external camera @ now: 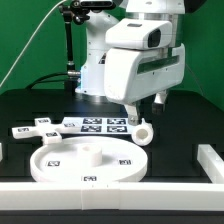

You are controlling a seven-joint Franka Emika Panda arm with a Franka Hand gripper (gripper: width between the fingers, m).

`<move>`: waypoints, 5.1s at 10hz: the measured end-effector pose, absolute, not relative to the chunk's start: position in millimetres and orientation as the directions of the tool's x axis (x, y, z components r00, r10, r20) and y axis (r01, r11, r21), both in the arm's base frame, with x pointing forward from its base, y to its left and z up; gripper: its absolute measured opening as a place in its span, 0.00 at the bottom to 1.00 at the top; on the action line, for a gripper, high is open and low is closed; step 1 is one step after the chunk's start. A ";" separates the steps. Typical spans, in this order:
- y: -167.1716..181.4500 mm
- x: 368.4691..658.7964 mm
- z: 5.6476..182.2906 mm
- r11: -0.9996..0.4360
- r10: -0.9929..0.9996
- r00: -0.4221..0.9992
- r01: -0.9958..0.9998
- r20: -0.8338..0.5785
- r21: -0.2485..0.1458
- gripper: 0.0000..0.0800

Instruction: Assemble round table

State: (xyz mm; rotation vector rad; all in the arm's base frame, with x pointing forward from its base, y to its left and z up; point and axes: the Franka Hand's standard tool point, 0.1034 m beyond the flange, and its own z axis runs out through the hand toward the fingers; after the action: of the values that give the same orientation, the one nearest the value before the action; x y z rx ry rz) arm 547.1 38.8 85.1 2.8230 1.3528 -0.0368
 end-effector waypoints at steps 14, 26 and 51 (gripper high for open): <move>-46.4 552.0 61.2 -0.422 0.906 0.423 0.902 0.001 0.089 0.81; -60.2 545.7 14.2 -0.444 0.895 0.445 0.895 -0.020 0.032 0.57; 34.4 539.5 64.0 -0.655 0.756 0.654 0.754 0.033 0.048 0.81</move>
Offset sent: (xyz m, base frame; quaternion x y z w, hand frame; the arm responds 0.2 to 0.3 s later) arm 0.0000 0.0000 0.0000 0.0000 0.0000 0.0000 1.0000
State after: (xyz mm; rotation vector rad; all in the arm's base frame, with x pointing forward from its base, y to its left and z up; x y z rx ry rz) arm 539.5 34.4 64.0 2.8292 1.2915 0.0774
